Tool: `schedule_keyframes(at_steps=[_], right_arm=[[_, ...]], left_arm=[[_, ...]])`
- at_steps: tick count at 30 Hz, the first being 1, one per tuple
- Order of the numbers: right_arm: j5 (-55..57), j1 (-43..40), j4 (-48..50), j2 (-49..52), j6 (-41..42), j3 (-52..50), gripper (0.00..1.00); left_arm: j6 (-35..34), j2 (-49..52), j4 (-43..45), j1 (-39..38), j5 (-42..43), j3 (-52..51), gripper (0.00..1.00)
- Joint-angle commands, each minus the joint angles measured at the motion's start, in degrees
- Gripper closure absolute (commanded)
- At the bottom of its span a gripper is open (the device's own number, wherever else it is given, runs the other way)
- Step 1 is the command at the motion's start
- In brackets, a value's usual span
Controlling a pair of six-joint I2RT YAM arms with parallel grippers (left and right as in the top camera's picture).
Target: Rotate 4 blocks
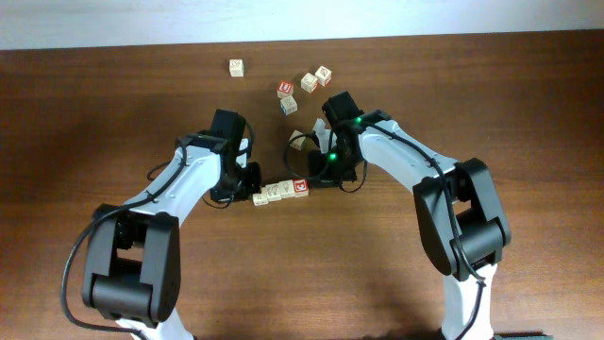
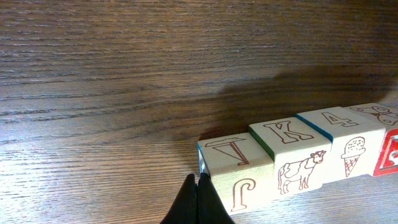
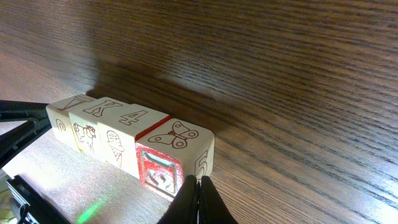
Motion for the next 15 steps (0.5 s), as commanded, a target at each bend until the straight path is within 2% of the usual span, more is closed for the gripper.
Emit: schedule_keyframes(at_steps=[1,15], right_arm=[[0.52,0.42,0.15,1.09,0.24,0.98,0.96],[-4.39,0.72,0.92,1.07,-2.71,0.98,0.95]], left_arm=[[-0.66,0.33,0.0,-0.22,0.63,0.76,1.0],[-0.66,0.33,0.44,-0.22,0.66,0.57,1.0]])
